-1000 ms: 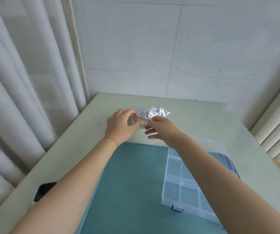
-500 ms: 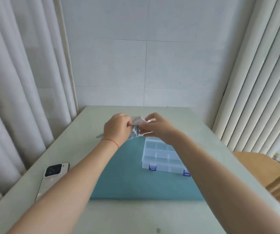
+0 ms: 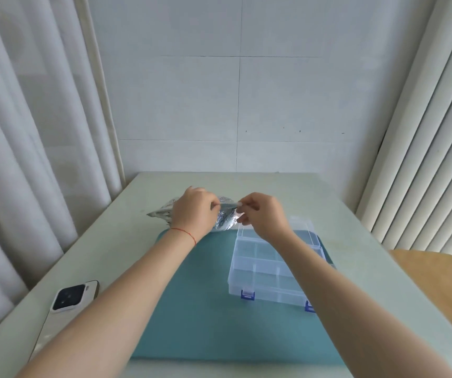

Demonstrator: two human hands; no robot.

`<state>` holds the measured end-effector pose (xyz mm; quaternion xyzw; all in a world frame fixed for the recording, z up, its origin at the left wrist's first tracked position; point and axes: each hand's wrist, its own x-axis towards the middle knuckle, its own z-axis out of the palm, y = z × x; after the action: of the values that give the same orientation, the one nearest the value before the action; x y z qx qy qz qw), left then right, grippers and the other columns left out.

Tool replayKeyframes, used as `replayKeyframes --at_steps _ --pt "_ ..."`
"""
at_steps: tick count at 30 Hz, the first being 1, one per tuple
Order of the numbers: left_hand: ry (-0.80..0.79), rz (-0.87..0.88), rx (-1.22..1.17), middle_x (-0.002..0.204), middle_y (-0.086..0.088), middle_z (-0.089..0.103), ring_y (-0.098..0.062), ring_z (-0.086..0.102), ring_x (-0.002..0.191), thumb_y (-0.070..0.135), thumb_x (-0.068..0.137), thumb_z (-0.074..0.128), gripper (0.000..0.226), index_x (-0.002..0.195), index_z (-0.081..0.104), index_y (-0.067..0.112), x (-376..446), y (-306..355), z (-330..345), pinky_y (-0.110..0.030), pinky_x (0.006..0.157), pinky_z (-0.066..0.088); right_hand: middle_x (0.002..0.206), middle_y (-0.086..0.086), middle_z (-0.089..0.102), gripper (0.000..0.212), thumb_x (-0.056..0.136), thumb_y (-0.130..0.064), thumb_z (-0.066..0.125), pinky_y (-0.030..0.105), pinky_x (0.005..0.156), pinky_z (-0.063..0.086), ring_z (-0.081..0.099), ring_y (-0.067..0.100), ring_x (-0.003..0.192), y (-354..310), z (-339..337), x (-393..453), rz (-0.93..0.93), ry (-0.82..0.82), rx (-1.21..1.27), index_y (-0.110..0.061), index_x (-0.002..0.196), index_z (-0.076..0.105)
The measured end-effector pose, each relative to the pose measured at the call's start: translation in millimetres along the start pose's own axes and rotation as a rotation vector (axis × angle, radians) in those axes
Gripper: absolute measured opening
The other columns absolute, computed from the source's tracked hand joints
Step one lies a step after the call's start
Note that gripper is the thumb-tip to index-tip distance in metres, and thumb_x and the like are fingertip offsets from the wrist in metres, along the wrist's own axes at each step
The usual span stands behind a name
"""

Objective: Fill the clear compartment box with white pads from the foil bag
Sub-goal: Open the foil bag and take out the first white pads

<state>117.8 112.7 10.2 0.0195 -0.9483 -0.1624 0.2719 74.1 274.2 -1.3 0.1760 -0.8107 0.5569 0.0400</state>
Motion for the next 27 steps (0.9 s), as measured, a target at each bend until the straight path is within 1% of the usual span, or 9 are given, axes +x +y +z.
replayKeyframes --at_steps 2,4,9,10,12,15,19,24,27 --pt "0.029 0.116 -0.012 0.093 0.009 0.066 -0.016 0.051 0.101 0.035 0.087 0.064 0.016 0.100 0.073 0.029 6.8 5.4 3.4 -0.031 0.067 0.047 0.079 0.010 0.072 0.018 0.088 0.006 0.053 0.039 0.070 0.059 0.070 0.025 0.066 4.1 -1.2 7.4 -0.011 -0.013 -0.007 -0.006 0.088 0.068" --pt "0.029 0.192 -0.049 0.093 0.010 0.067 -0.015 0.052 0.100 0.036 0.087 0.066 0.017 0.100 0.073 0.028 10.5 10.9 7.0 -0.032 0.067 0.047 0.075 0.008 0.072 0.012 0.089 0.000 0.059 0.035 0.069 0.059 0.070 0.023 0.066 5.8 -1.5 12.0 -0.034 -0.010 -0.047 -0.005 0.087 0.069" --pt "0.054 0.218 -0.035 0.089 0.008 0.069 -0.017 0.054 0.097 0.029 0.090 0.065 0.013 0.097 0.074 0.023 10.7 8.0 23.0 -0.027 0.061 0.038 0.066 -0.001 0.067 0.005 0.088 -0.008 0.064 0.026 0.064 0.052 0.060 0.001 0.052 12.0 0.3 12.2 -0.096 0.001 -0.164 -0.006 0.085 0.068" --pt "0.055 0.224 -0.028 0.086 0.008 0.068 -0.017 0.054 0.094 0.029 0.089 0.065 0.012 0.093 0.074 0.023 10.0 6.8 24.9 -0.027 0.059 0.035 0.066 -0.002 0.066 0.005 0.088 -0.008 0.064 0.025 0.064 0.051 0.060 0.001 0.052 13.2 0.4 11.6 -0.104 0.000 -0.188 -0.006 0.085 0.068" --pt "0.058 0.247 -0.017 0.080 0.008 0.066 -0.017 0.053 0.087 0.028 0.087 0.069 0.008 0.082 0.074 0.023 9.8 6.3 26.9 -0.026 0.056 0.031 0.068 -0.002 0.066 0.006 0.089 -0.009 0.064 0.026 0.064 0.050 0.064 0.010 0.059 15.2 0.9 11.0 -0.119 0.002 -0.231 -0.008 0.083 0.066" --pt "0.073 0.259 0.024 0.074 0.005 0.064 -0.021 0.056 0.082 0.014 0.080 0.071 0.013 0.069 0.067 0.018 9.0 2.9 27.1 -0.026 0.054 0.032 0.074 0.000 0.064 0.012 0.091 -0.006 0.058 0.028 0.059 0.048 0.065 0.023 0.066 21.3 -0.6 13.7 -0.096 0.058 -0.257 -0.011 0.080 0.059" --pt "0.051 0.180 0.072 0.078 0.002 0.065 -0.025 0.057 0.083 0.011 0.080 0.070 0.013 0.070 0.064 0.016 6.3 -24.5 18.8 -0.032 0.061 0.042 0.083 0.006 0.063 0.014 0.092 -0.001 0.049 0.031 0.052 0.046 0.065 0.023 0.055 32.0 -9.9 16.0 0.033 0.132 -0.175 -0.011 0.082 0.053" --pt "0.039 0.177 0.139 0.079 0.001 0.065 -0.026 0.058 0.081 0.012 0.082 0.068 0.012 0.073 0.062 0.017 -0.4 -43.2 13.1 -0.031 0.066 0.032 0.078 0.014 0.067 0.010 0.093 -0.005 0.051 0.032 0.052 0.052 0.062 0.022 0.052 25.9 1.3 16.5 0.082 0.111 -0.168 -0.011 0.087 0.055" --pt "0.021 0.206 0.227 0.073 -0.002 0.063 -0.028 0.058 0.074 0.010 0.081 0.067 0.012 0.072 0.060 0.014 -2.3 -42.5 7.6 -0.031 0.063 0.031 0.075 0.012 0.069 0.002 0.092 -0.011 0.057 0.033 0.055 0.054 0.066 0.018 0.051 19.8 11.8 12.7 0.064 0.038 -0.164 -0.013 0.093 0.056"
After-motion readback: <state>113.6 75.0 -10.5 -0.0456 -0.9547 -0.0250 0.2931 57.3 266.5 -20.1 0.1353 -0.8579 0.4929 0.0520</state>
